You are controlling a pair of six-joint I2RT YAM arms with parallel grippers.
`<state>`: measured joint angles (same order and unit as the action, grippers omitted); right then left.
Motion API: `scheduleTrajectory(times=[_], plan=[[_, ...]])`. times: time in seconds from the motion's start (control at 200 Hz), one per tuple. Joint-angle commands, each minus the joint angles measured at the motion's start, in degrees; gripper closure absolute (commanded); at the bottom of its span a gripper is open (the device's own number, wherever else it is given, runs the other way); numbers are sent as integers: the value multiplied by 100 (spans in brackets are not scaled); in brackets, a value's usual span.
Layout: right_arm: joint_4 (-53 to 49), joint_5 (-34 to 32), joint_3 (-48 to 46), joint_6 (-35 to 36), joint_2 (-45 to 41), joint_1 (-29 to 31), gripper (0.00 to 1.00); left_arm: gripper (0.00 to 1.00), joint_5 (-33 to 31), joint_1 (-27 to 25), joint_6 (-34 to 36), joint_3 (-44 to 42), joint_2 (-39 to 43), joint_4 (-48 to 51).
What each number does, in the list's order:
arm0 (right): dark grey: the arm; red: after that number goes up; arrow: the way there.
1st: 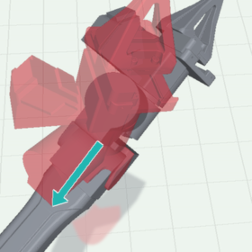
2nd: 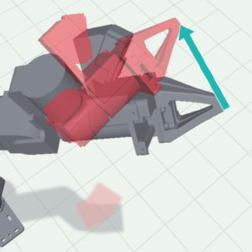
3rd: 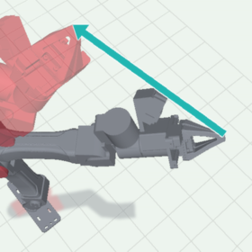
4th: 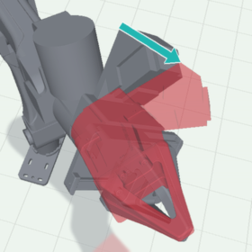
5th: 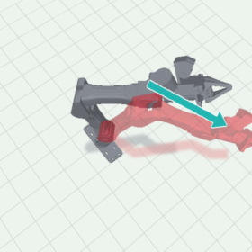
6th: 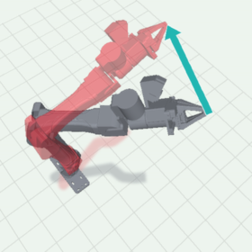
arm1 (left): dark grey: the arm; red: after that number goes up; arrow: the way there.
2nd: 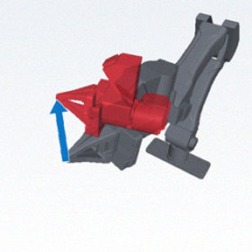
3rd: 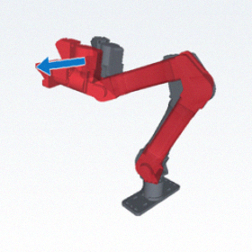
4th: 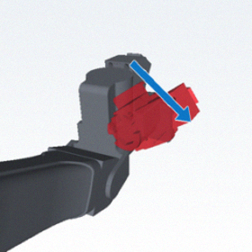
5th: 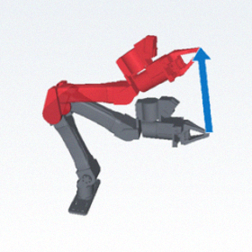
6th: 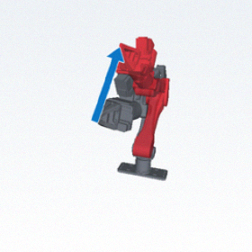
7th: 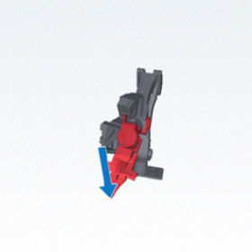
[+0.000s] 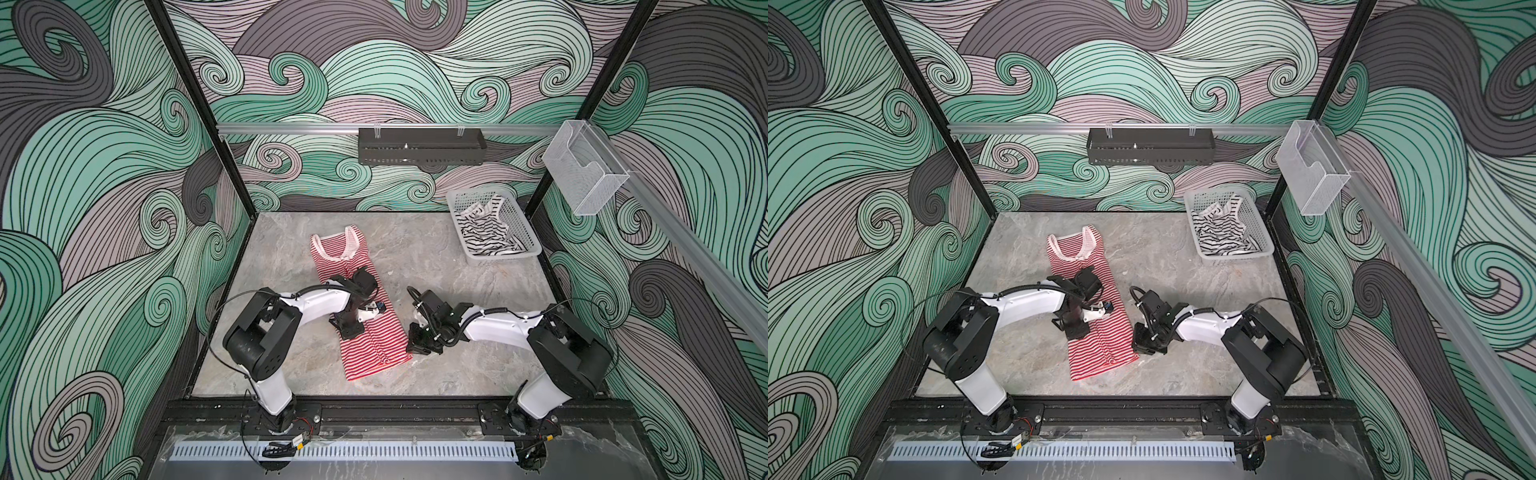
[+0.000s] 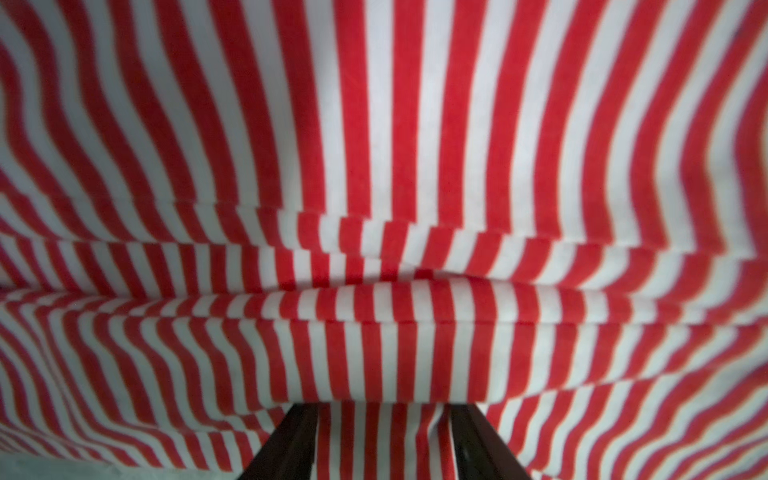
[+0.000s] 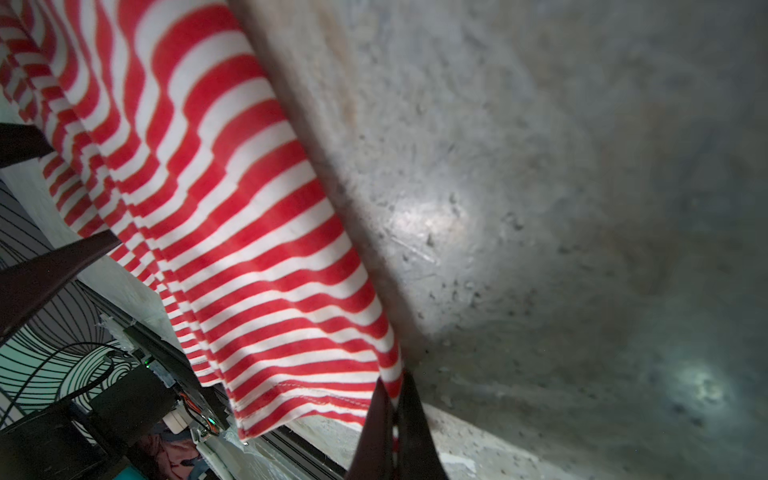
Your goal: Fold and stack the tank tops
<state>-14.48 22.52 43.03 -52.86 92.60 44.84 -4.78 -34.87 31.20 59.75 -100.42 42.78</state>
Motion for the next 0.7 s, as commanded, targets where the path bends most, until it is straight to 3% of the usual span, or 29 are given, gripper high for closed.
scheduleTrajectory(times=[0.0,0.215,0.596,0.696], plan=[[-11,-145,-138,-122,-107,-168,100,49,27,106,114,494,-628,-350],[141,-138,-33,-154,24,-392,100,50,160,262,205,1074,-884,-39],[99,15,83,-14,231,-485,100,48,299,288,114,305,558,379],[78,21,90,2,249,-485,100,46,597,246,97,191,995,513]])
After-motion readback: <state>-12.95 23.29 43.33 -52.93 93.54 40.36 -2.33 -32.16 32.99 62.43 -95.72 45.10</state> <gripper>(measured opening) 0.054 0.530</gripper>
